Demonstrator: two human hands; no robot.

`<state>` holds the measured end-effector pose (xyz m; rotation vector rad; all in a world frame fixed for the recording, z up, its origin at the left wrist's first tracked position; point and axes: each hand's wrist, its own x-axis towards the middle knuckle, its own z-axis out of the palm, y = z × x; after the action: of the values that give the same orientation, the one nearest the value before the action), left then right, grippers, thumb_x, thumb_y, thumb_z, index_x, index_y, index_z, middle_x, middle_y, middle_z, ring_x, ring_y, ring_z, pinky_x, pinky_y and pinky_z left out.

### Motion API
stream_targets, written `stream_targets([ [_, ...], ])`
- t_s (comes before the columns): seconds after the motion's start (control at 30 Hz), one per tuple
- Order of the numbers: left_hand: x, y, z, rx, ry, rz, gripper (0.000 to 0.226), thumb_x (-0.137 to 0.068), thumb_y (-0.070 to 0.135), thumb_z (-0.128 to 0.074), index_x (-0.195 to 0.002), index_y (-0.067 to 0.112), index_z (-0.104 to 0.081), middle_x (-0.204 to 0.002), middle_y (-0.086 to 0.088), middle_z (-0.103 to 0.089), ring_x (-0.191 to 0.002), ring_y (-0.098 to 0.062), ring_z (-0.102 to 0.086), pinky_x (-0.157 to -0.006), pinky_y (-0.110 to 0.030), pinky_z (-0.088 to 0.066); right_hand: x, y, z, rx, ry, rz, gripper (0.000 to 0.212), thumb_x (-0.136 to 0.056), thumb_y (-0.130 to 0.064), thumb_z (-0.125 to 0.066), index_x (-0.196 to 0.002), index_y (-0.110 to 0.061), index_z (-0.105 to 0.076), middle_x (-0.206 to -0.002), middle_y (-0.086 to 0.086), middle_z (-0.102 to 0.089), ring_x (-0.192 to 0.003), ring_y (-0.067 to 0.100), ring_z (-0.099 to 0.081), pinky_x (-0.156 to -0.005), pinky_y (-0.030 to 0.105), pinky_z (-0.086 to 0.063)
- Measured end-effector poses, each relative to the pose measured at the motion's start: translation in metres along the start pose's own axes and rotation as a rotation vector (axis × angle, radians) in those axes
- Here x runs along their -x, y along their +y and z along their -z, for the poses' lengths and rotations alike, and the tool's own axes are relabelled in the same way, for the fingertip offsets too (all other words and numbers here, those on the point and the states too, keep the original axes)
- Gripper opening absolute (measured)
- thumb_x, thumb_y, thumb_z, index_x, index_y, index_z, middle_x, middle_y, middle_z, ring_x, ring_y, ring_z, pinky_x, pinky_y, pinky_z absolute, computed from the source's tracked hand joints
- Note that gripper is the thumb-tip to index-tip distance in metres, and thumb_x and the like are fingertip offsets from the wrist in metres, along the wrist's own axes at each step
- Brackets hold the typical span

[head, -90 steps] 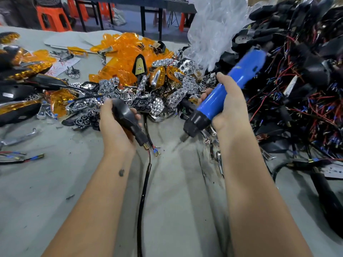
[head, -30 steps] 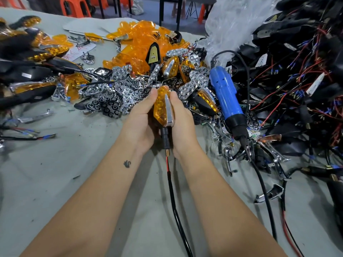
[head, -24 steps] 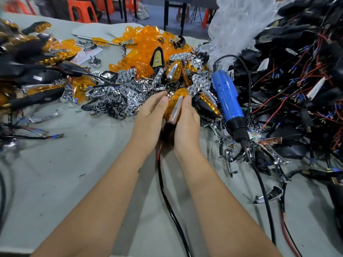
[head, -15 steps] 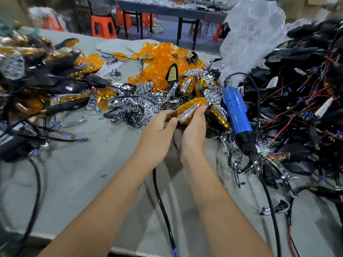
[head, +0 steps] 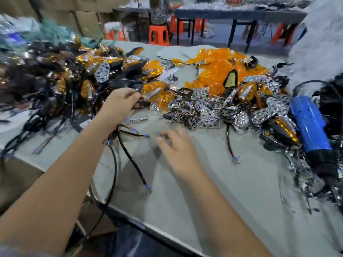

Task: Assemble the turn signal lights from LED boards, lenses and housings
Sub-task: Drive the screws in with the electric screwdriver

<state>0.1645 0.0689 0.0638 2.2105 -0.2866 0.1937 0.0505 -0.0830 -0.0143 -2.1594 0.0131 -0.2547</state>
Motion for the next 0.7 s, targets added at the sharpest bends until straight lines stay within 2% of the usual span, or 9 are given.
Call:
stream_targets([
  [0.1,-0.018,-0.013,0.008,-0.182,0.090,-0.023,0.028,-0.102,0.025,-0.051,-0.127,0.018,-0.060,-0.100,0.002,-0.063,-0.091,-0.014,-0.059,-0.077,-0.027,-0.043,0.001,0.003,0.007,-0.056,0.016,0.031,0.016,-0.098,-0.021,-0.059,-0.103,-0.011,-0.072,-0.090,-0.013,-0.050,-0.104,0.017,-0.054,-0.095,0.027,-0.039],
  [0.2,-0.031,-0.027,0.003,-0.467,0.003,-0.039,0.043,-0.101,0.012,-0.047,-0.144,0.013,-0.047,-0.134,-0.019,-0.054,-0.119,-0.038,-0.050,-0.100,-0.043,-0.039,0.002,0.004,0.012,-0.095,0.033,0.028,0.015,-0.097,-0.016,-0.059,-0.096,-0.009,-0.072,-0.086,-0.012,-0.054,-0.091,0.011,-0.053,-0.080,0.016,-0.038],
  [0.27,-0.036,-0.030,0.001,-0.664,-0.054,0.010,0.048,-0.099,0.014,-0.049,-0.147,0.015,-0.045,-0.137,-0.023,-0.052,-0.125,-0.042,-0.045,-0.106,-0.045,-0.036,0.002,0.004,0.012,-0.120,0.036,0.011,0.016,-0.097,-0.016,-0.058,-0.095,-0.009,-0.072,-0.088,-0.006,-0.058,-0.089,0.011,-0.054,-0.078,0.019,-0.039],
  [0.33,-0.036,-0.021,-0.001,-0.769,0.028,0.072,0.046,-0.097,0.021,-0.053,-0.143,0.022,-0.051,-0.142,-0.018,-0.048,-0.131,-0.042,-0.037,-0.107,-0.049,-0.034,0.003,0.005,0.012,-0.140,0.039,0.000,0.017,-0.097,-0.017,-0.058,-0.093,-0.009,-0.072,-0.089,-0.001,-0.061,-0.088,0.014,-0.055,-0.078,0.026,-0.040],
  [0.43,-0.027,0.015,-0.014,-0.603,0.241,-0.017,0.039,-0.093,0.022,-0.054,-0.131,0.026,-0.061,-0.142,-0.012,-0.048,-0.136,-0.039,-0.029,-0.106,-0.052,-0.029,0.006,0.006,0.013,-0.174,0.067,-0.024,0.016,-0.098,-0.016,-0.057,-0.095,-0.011,-0.071,-0.091,-0.001,-0.062,-0.089,0.012,-0.055,-0.078,0.025,-0.039],
  [0.53,-0.010,0.058,-0.047,-0.370,0.283,-0.274,0.030,-0.093,0.020,-0.052,-0.116,0.023,-0.070,-0.128,-0.004,-0.060,-0.129,-0.030,-0.042,-0.105,-0.042,-0.033,0.009,0.004,0.020,-0.345,0.141,-0.125,0.016,-0.098,-0.013,-0.056,-0.097,-0.017,-0.072,-0.086,-0.008,-0.064,-0.081,0.004,-0.056,-0.077,0.020,-0.043],
  [0.6,0.011,0.083,-0.076,-0.123,0.132,-0.412,0.026,-0.093,0.013,-0.052,-0.108,0.018,-0.073,-0.112,0.002,-0.068,-0.108,-0.005,-0.057,-0.099,-0.020,-0.040,0.012,0.006,0.033,-0.405,0.215,-0.185,0.020,-0.097,-0.013,-0.055,-0.089,-0.025,-0.069,-0.077,-0.014,-0.063,-0.072,0.001,-0.055,-0.071,0.021,-0.043],
  [0.63,0.026,0.094,-0.093,0.004,0.038,-0.421,0.024,-0.094,0.010,-0.053,-0.103,0.017,-0.074,-0.105,0.005,-0.067,-0.094,0.009,-0.056,-0.088,-0.005,-0.037,0.015,0.008,0.043,-0.398,0.253,-0.199,0.021,-0.095,-0.015,-0.055,-0.082,-0.028,-0.066,-0.073,-0.014,-0.061,-0.069,0.000,-0.053,-0.069,0.021,-0.041],
  [0.7,0.052,0.108,-0.126,0.171,-0.106,-0.380,0.025,-0.094,0.008,-0.052,-0.096,0.020,-0.073,-0.100,0.010,-0.064,-0.084,0.022,-0.050,-0.075,0.003,-0.032,0.023,0.012,0.068,-0.378,0.330,-0.204,0.017,-0.087,-0.020,-0.052,-0.072,-0.024,-0.061,-0.068,-0.009,-0.061,-0.068,0.006,-0.052,-0.066,0.028,-0.040],
])
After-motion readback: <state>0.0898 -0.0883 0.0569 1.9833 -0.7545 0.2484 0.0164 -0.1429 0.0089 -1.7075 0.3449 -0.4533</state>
